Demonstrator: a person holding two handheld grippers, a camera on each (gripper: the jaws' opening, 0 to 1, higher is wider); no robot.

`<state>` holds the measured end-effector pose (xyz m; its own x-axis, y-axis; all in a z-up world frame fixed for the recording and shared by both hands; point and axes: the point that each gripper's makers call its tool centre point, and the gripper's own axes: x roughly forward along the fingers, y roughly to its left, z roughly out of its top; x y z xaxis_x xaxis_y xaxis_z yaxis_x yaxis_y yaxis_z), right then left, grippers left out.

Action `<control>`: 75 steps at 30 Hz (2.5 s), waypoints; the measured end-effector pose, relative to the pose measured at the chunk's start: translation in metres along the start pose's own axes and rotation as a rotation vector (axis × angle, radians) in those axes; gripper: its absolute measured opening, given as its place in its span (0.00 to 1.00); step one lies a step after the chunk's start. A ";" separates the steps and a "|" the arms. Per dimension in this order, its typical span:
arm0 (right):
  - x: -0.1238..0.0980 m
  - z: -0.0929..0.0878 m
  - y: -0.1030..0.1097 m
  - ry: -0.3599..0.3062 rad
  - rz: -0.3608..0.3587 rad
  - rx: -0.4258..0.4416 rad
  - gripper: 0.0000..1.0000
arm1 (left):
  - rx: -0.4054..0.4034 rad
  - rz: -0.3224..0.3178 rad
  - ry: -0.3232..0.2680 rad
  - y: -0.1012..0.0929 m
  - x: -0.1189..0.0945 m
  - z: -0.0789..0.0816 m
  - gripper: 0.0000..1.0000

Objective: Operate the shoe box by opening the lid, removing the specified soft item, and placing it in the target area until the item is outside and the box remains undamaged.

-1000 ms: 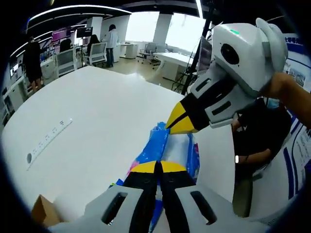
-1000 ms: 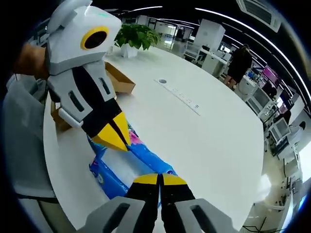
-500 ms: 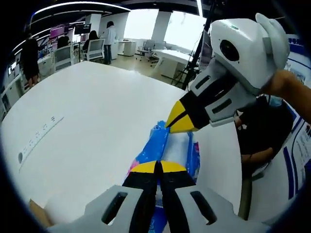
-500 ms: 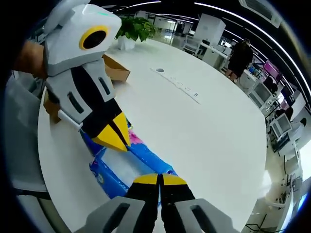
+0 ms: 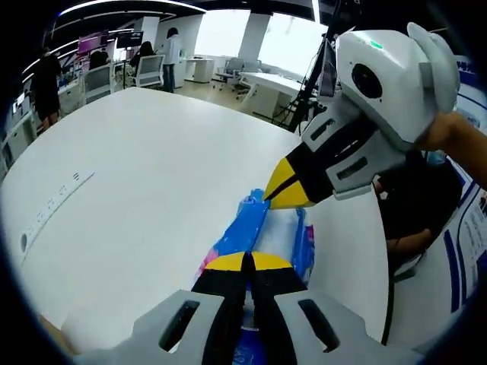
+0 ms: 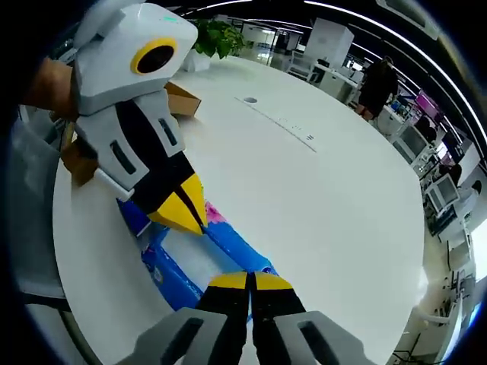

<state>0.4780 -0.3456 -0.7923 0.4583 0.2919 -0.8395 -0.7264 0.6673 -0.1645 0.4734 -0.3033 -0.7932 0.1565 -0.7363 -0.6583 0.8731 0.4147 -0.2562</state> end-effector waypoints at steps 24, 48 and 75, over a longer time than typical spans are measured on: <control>-0.008 -0.002 0.002 0.010 -0.032 0.023 0.02 | 0.094 0.034 0.005 0.003 -0.012 0.002 0.04; -0.052 0.029 0.033 -0.039 -0.030 -0.016 0.15 | 0.161 0.095 0.025 0.000 -0.094 0.003 0.14; -0.067 0.095 0.115 -0.127 0.060 -0.110 0.28 | 0.098 0.223 -0.045 0.020 -0.224 -0.059 0.25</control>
<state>0.4123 -0.2229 -0.7053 0.4681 0.4180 -0.7785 -0.8030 0.5689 -0.1774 0.4283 -0.0989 -0.6926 0.3690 -0.6560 -0.6584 0.8548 0.5176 -0.0367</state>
